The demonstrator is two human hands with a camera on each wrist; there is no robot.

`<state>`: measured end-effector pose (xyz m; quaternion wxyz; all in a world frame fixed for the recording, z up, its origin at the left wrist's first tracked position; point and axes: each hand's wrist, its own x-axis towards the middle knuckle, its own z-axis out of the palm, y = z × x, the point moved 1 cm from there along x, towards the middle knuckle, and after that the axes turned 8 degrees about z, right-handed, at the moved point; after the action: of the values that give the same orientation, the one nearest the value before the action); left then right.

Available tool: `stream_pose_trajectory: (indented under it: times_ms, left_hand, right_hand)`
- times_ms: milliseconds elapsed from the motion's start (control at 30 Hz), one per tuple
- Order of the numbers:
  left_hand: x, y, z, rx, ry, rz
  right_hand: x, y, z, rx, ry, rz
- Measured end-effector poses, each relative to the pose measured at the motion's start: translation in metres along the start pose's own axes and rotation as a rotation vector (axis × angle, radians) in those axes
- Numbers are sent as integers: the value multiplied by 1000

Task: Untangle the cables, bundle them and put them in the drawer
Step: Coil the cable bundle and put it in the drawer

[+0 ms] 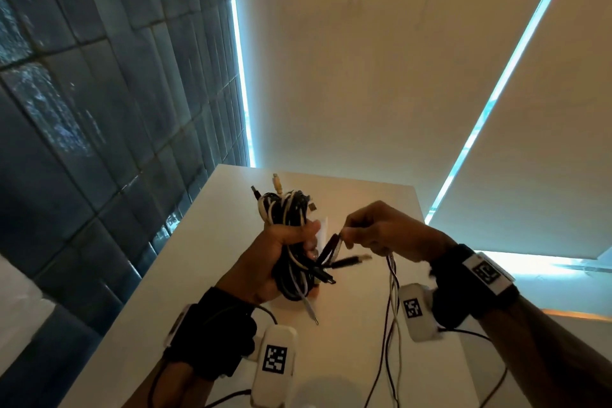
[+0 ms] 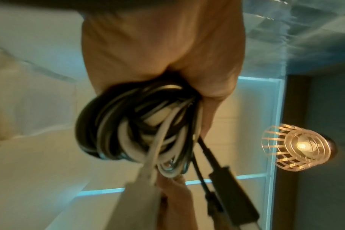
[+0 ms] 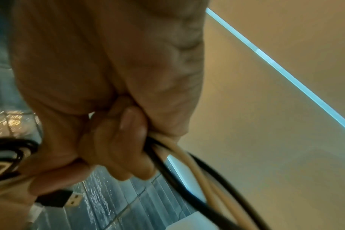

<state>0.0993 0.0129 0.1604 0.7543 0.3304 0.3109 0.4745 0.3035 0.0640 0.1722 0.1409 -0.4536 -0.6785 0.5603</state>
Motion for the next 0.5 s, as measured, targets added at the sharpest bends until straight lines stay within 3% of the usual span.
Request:
stream_pose_trajectory:
  times_ms: [167,367,500]
  left_hand:
    - [-2,-9,3,189,-91,-51]
    - [-5,-10,-2,197,-79,-27]
    - [-10,-6,-2,251,-170,-92]
  right_hand:
    - [14,-22,10,-377,16,-64]
    - [19,-28,2,-394,60,-108]
    - [18,-30,-9,-440,10,-76]
